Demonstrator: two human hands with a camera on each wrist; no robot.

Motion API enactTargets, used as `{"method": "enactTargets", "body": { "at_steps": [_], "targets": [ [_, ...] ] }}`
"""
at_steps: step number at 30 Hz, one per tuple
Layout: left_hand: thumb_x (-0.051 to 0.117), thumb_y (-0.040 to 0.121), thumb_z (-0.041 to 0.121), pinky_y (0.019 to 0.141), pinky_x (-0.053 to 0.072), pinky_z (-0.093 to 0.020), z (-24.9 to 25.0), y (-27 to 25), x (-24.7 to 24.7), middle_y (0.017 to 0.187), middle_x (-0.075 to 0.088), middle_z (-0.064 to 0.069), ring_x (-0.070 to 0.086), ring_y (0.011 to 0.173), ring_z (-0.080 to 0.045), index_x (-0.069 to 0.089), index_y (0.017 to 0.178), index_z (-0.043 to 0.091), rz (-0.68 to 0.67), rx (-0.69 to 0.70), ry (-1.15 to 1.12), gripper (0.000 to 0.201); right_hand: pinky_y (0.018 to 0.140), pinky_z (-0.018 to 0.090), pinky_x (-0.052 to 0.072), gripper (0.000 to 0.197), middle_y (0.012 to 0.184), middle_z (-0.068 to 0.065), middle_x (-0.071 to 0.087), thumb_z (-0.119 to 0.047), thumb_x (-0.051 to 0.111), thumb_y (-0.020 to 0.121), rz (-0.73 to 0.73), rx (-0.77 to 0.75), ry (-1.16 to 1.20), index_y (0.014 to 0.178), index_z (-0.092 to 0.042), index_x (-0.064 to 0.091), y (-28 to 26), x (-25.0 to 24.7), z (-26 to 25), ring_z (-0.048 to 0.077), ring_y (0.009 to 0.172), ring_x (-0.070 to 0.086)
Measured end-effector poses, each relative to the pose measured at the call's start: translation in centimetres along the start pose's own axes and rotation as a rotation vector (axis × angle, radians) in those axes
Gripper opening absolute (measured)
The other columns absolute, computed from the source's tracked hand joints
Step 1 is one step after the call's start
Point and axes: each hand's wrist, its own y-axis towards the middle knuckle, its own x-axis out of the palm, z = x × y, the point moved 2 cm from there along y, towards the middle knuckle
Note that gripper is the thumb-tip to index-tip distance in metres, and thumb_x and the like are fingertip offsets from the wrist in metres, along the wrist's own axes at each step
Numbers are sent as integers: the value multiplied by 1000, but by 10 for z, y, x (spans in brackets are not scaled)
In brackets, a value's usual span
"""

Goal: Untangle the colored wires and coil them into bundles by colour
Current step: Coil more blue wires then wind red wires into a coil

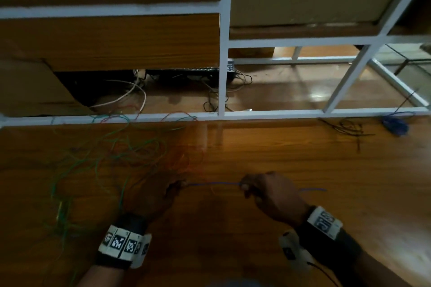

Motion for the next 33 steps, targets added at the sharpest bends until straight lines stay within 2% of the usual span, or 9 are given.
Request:
{"method": "enactTargets", "body": {
  "at_steps": [4, 9, 13, 15, 17, 22, 24, 26, 33],
  "targets": [
    [45, 94, 59, 94, 45, -27, -10, 4, -4, 124, 65, 13, 60, 114, -9, 61, 116, 45, 15, 30, -5, 31, 46, 19, 30, 28, 73, -23, 65, -28, 49, 100, 108, 18, -1, 84, -48, 61, -28, -37, 26, 3, 52, 54],
    [53, 99, 38, 98, 49, -38, -21, 18, -1, 124, 66, 8, 62, 109, -13, 61, 122, 42, 44, 60, 84, 24, 48, 20, 36, 32, 74, -16, 70, -21, 55, 105, 51, 112, 30, 87, -44, 67, -37, -51, 53, 6, 50, 56],
    [31, 90, 64, 108, 42, -40, -6, 30, -4, 136, 59, 4, 55, 124, -17, 40, 137, 42, 45, 179, 95, 53, 83, 27, 53, 25, 118, -6, 69, -30, 53, 105, -78, 250, -101, 112, -53, 59, -31, -36, 52, 1, 98, 63],
    [14, 84, 79, 108, 42, -40, 10, 33, -1, 133, 61, 2, 55, 123, -20, 52, 136, 33, 65, 220, 153, 79, 111, 40, 43, 55, 154, -9, 45, -48, 55, 101, -95, 291, -287, 152, -41, 38, -18, -25, 38, 19, 141, 43],
    [29, 97, 63, 88, 52, -36, 20, 31, 1, 113, 69, -2, 65, 103, -25, 70, 115, 26, 103, 260, 168, 58, 113, 51, 40, 70, 156, -9, 44, -60, 56, 94, 9, 215, -315, 156, -33, 38, 0, -12, 10, 27, 148, 36],
    [47, 97, 31, 80, 56, -35, 20, 20, 8, 107, 71, 0, 66, 93, -21, 71, 111, 24, 205, 317, 163, 29, 109, 55, 38, 44, 139, -7, 62, -44, 54, 101, 18, -38, -322, 144, -35, 53, 63, 34, -53, 31, 144, 40],
    [45, 102, 25, 95, 46, -28, 19, 18, 8, 127, 63, 7, 59, 113, -15, 63, 125, 30, 148, 284, 223, 30, 75, 40, 47, 33, 94, -5, 72, -22, 65, 94, 62, -136, -307, 119, -42, 63, 77, 37, -71, 25, 97, 61],
    [40, 105, 33, 94, 40, -21, 9, 19, 6, 132, 59, 10, 55, 117, -10, 60, 127, 36, 121, 187, 162, 30, 52, 31, 34, 33, 61, -3, 59, -7, 74, 80, 76, -147, -269, 92, -37, 66, 85, 35, -78, 17, 59, 44],
    [51, 97, 23, 95, 46, -29, -56, 28, -19, 120, 68, -4, 64, 108, -25, 68, 121, 22, 286, -9, 19, 29, 74, 37, 55, 17, 88, -7, 62, -10, 67, 90, 16, -96, -71, 99, -23, 73, 74, -34, -103, 6, 80, 55]
  ]
}}
